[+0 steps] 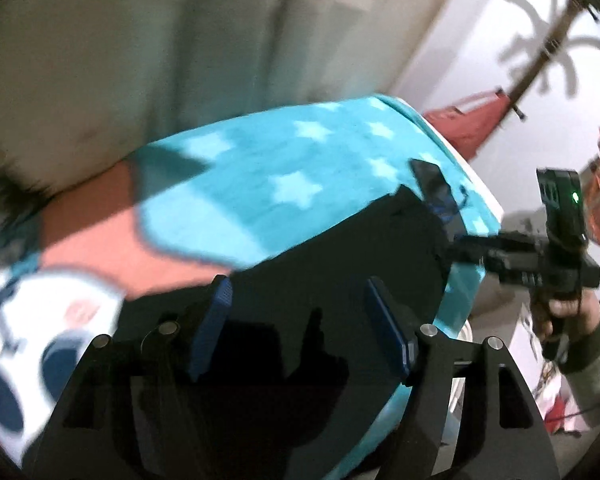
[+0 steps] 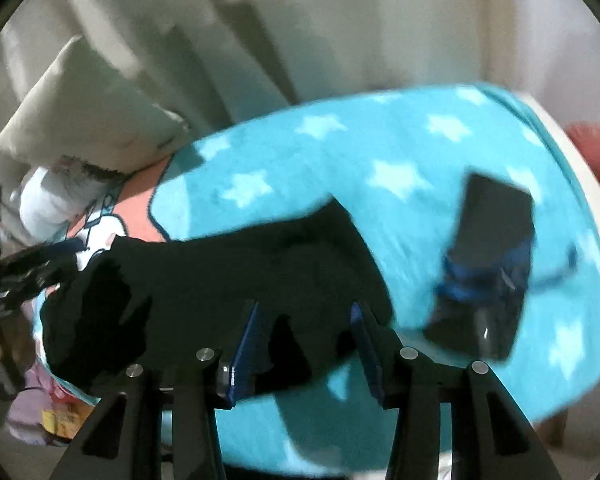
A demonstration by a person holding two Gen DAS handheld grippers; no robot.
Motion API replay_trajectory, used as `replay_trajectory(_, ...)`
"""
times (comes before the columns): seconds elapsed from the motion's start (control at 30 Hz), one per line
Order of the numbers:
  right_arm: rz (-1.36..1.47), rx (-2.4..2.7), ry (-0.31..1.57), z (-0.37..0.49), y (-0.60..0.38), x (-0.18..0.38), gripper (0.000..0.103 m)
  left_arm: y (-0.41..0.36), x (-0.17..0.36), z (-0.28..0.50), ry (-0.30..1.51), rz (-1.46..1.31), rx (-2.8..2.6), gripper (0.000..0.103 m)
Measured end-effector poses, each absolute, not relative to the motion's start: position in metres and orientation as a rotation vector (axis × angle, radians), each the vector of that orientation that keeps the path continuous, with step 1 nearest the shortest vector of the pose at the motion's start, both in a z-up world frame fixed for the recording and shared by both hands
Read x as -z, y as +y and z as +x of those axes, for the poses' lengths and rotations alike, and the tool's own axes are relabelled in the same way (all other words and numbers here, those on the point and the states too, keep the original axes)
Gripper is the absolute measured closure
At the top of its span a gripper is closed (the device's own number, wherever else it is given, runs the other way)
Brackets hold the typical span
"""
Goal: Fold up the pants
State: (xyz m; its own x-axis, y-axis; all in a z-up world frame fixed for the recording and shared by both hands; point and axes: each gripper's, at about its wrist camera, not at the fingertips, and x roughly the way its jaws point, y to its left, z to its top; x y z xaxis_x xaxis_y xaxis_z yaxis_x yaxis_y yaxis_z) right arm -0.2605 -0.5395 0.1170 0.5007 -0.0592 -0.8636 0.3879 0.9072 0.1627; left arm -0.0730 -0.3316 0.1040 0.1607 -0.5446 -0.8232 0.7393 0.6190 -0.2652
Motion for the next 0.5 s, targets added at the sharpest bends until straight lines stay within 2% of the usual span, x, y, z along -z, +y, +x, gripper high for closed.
replay_trajectory(0.37,0.631,0.232,0.887,-0.275,-0.562,-0.075,0.054,-0.463,-0.048,-0.047,1.187,0.412,1.149,0.034)
replay_trajectory(0.47,0.654,0.209,0.818,-0.273,-0.565,-0.072,0.052,-0.477,-0.034,-0.045,1.202,0.434,1.158,0.034)
replay_trajectory(0.5,0.668,0.206,0.788,-0.273,-0.566,-0.070,0.052,-0.480,-0.035,-0.047,1.149,0.422,1.175,0.034)
